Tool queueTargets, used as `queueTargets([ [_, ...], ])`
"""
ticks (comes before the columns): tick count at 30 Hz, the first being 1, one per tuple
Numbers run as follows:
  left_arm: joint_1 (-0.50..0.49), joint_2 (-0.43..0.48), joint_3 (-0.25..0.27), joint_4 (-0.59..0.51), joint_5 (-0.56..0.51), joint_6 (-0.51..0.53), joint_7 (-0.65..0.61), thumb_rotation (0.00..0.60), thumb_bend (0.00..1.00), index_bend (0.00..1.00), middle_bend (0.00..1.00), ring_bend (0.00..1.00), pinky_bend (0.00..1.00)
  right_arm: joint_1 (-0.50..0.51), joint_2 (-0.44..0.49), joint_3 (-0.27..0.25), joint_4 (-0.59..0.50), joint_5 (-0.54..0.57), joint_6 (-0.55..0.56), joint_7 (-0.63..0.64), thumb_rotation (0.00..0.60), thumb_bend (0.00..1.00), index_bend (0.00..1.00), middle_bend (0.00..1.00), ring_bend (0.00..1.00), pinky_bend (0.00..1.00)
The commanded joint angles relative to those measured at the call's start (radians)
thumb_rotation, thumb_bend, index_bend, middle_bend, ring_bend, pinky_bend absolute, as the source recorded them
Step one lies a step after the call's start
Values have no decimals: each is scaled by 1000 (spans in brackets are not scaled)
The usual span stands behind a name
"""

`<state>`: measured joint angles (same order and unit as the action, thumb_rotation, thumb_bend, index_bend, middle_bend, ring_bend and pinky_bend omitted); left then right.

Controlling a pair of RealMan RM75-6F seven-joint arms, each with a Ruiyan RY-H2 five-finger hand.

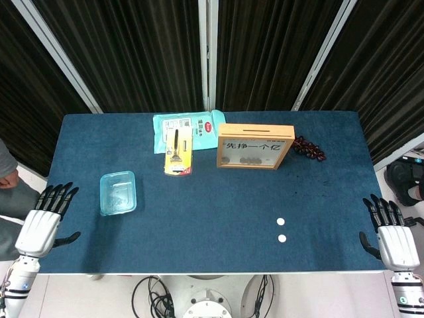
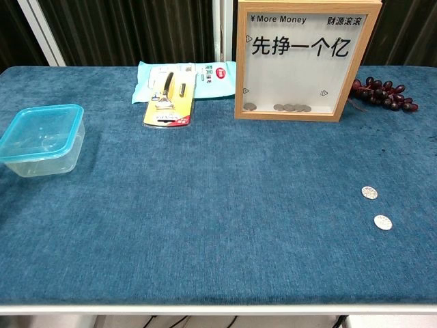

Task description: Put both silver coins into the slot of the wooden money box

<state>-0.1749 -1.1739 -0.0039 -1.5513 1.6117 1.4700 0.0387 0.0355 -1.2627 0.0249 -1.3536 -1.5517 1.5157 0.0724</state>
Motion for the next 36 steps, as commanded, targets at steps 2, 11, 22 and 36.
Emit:
queueTargets([
  [2,0,0,1,0,0,-1,0,600,49,0,0,0,0,1,0,-2,-1,-1,-4,-3,600,342,0,0,0,0],
  [11,2,2,2,-2,4,3,0,600,49,0,0,0,0,6,2,-9,-8,-18,-4,-7,600,341,0,0,0,0],
  [22,-3,-3,-1,1,-2,-6,-3,600,49,0,0,0,0,33,-16,-51,6,-87,-36,-36,600,342,0,0,0,0],
  [36,6,-17,6,18,-9,-7,-6,600,49,0,0,0,0,101,-48,-107,-33,-167,-145,-116,600,341,240,0,0,0],
])
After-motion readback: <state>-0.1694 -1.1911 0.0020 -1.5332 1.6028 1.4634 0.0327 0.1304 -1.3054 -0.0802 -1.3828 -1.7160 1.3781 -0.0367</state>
